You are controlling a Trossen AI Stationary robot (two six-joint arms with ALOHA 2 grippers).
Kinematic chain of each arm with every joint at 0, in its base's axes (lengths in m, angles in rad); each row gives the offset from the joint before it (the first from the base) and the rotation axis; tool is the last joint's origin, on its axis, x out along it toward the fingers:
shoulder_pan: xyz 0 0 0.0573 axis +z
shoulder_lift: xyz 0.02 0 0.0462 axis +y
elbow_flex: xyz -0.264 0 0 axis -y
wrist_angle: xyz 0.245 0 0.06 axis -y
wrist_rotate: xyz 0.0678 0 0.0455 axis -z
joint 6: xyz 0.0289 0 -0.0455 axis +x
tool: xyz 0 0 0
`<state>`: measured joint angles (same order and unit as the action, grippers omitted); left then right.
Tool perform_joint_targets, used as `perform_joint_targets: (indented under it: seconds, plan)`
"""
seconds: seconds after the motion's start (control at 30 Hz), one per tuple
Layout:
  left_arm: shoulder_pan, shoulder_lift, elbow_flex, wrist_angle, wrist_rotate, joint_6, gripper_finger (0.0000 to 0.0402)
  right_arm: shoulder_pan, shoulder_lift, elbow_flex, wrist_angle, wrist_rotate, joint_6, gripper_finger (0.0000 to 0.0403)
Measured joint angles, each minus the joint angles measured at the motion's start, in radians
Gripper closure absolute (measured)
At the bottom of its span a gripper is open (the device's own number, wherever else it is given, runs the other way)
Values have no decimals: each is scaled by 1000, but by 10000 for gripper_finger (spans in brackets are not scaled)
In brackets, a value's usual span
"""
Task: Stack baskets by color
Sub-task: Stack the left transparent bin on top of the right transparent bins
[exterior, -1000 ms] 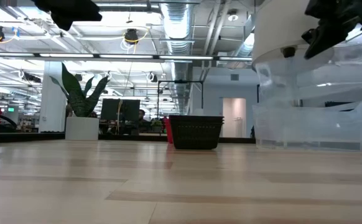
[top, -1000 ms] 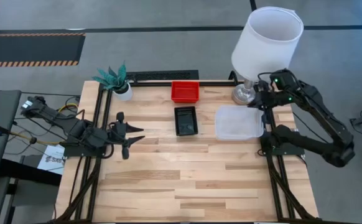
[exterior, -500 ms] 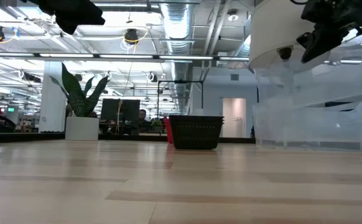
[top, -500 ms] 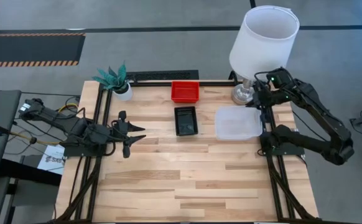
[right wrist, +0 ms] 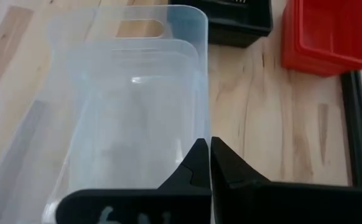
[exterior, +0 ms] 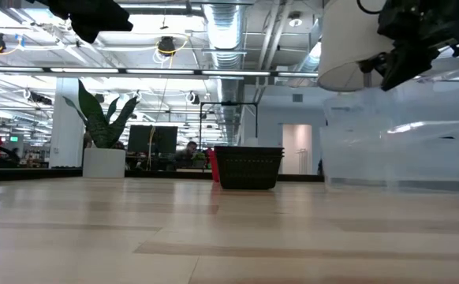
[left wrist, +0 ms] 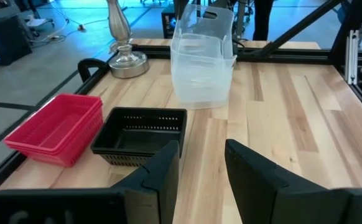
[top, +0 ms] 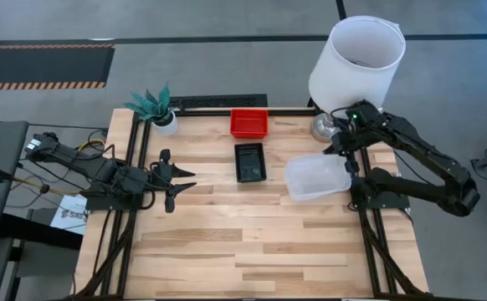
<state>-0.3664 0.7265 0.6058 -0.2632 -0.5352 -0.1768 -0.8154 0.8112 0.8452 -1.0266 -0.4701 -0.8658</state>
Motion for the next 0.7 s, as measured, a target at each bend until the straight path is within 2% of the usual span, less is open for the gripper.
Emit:
perform_joint_targets:
  seconds: [0.7]
  plan:
    - [0, 0, 0, 2, 5, -1, 283, 93, 11, 0, 145, -2, -40, 400]
